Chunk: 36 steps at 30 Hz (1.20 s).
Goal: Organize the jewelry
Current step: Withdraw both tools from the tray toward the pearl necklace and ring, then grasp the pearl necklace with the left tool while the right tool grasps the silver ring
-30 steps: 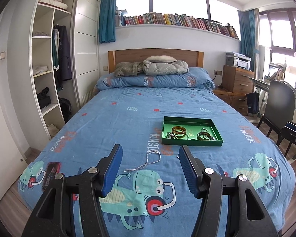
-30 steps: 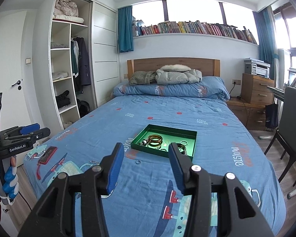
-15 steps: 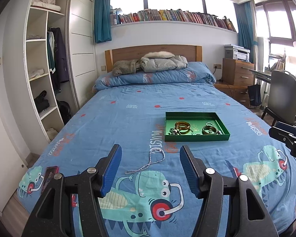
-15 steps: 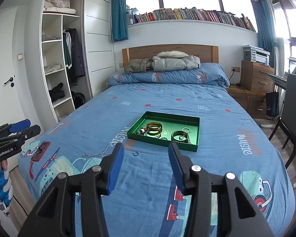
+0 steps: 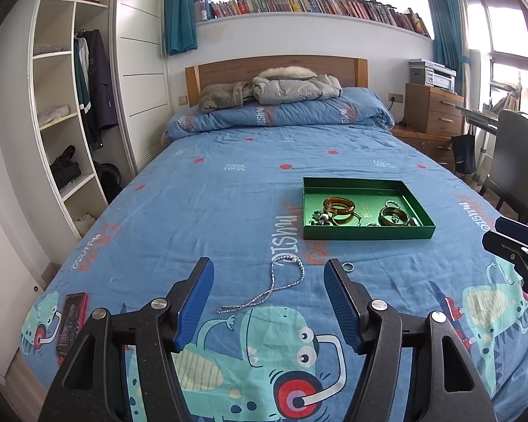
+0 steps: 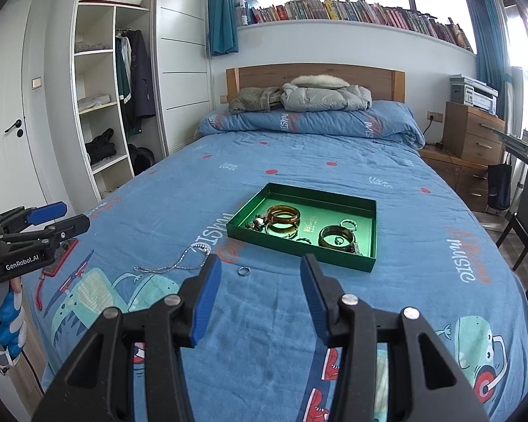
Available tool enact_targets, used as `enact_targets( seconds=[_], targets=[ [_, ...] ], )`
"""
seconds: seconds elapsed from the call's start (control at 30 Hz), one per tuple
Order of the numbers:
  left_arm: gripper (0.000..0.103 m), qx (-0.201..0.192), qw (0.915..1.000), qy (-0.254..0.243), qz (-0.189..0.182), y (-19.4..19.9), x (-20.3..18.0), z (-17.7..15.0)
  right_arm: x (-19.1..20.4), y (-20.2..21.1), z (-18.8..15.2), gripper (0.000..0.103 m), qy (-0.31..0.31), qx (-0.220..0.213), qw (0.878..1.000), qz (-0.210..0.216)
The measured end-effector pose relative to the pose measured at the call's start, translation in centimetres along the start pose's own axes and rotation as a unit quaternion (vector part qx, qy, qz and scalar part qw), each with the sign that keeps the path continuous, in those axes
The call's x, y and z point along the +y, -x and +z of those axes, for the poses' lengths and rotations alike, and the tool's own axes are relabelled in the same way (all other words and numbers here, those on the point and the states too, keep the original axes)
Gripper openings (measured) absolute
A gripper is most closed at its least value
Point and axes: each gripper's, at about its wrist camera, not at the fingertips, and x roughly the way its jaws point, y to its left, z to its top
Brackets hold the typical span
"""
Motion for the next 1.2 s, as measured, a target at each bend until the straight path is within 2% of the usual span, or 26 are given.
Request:
enact_targets(
  seconds=[0.23, 0.37, 0.53, 0.73, 0.83, 0.9, 1.0, 1.2],
  targets=[
    [0.067, 0.022, 0.9997, -0.002, -0.010, -3.5, 0.5, -0.8, -0.2, -2.9, -1.0, 0.045, 0.007, 0.023, 1.000, 0.004],
    [0.072, 0.047, 0.9982, 0.004, -0.036, -6.5, 2.8, -2.2, -0.5, -4.9, -1.5, 0.045, 0.010, 0.039, 0.999, 0.009],
    [0.072, 0.083, 0.9950, 0.009, -0.053, -10.4, 5.1, -4.2, -0.8, -8.2, -2.3, 0.045, 0.011, 0.060, 0.998, 0.017],
    [0.072, 0.119, 0.9897, -0.027, -0.075, -15.0, 3.6, -5.7, -0.3, -13.2, -3.1, 0.045, 0.013, 0.090, 0.995, 0.037],
    [0.066, 0.127, 0.9883, -0.037, -0.075, -17.4, 3.0, -6.0, 0.3, -15.9, -3.4, 0.045, 0.024, 0.105, 0.993, 0.046],
    [0.056, 0.136, 0.9873, -0.035, -0.076, -18.9, 3.1, -6.3, 0.6, -17.9, -3.6, 0.045, 0.027, 0.116, 0.991, 0.055],
    [0.049, 0.145, 0.9862, -0.029, -0.074, -20.5, 3.3, -6.7, 1.0, -20.6, -3.8, 0.045, 0.028, 0.131, 0.989, 0.062],
    [0.049, 0.134, 0.9880, -0.041, -0.065, -21.2, 2.9, -7.1, 2.1, -24.5, -4.3, 0.045, 0.045, 0.151, 0.985, 0.065]
  ],
)
